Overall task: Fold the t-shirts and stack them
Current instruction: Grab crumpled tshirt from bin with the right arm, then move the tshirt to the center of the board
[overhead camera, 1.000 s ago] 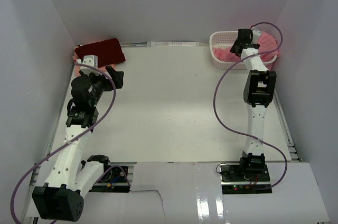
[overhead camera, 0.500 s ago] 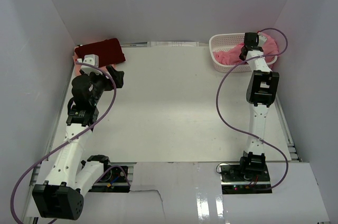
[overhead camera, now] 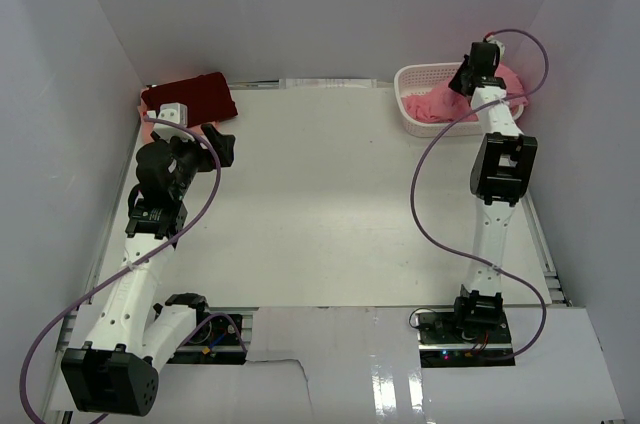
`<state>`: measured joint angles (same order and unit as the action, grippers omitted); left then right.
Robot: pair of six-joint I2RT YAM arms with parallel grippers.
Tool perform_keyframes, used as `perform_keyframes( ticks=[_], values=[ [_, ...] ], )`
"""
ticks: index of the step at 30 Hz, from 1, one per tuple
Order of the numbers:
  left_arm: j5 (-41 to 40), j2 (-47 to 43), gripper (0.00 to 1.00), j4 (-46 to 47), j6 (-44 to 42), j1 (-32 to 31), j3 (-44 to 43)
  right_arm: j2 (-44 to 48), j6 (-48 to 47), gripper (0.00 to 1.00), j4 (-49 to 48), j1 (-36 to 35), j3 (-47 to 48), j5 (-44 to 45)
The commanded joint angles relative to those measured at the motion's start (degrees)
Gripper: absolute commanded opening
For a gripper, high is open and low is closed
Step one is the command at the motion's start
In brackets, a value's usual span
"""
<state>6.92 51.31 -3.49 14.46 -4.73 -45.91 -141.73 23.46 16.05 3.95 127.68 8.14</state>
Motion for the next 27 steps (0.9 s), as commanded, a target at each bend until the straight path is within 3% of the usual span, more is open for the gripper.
perform_keyframes(
  ticks=[1, 4, 8, 12, 17, 21, 23, 27],
  values=[
    [0.73, -0.69, 0.98, -0.21, -0.48, -0.28, -1.64, 12.51, -4.64, 0.08, -7.53, -3.15, 2.22, -7.52],
    [0.90, -0.68, 0.98, -0.21, -0.48, -0.28, -1.73, 18.74, -9.38, 0.08, -6.04, -7.10, 4.85, -11.30],
    [1.08, -0.86, 0.98, -0.21, -0.57, -0.28, -1.64, 27.72, -16.16, 0.08, -1.21, -15.97, 9.07, -9.55],
    [1.08, -1.21, 0.98, -0.21, -0.57, -0.28, -1.64, 40.79, -14.68, 0.08, 1.61, -20.72, 4.88, -13.94],
    [1.43, -1.21, 0.98, -0.12, -0.57, -0.19, -1.64, 48.38, -14.34, 0.08, 9.33, -28.63, 4.77, -17.18],
    [0.38, -1.21, 0.98, -0.47, -0.48, -0.28, -1.81, 52.34, -6.70, 0.08, 15.49, -29.08, -3.10, -26.84],
    [-0.67, -1.30, 0.98, -0.73, -0.40, -0.28, -1.90, 52.26, -5.80, 0.13, 19.70, -30.39, -6.72, -32.73],
    [-3.57, -2.00, 0.98, -1.17, -0.22, -0.28, -1.81, 52.78, -10.00, 0.08, 24.98, -37.33, -17.79, -29.69]
  ],
)
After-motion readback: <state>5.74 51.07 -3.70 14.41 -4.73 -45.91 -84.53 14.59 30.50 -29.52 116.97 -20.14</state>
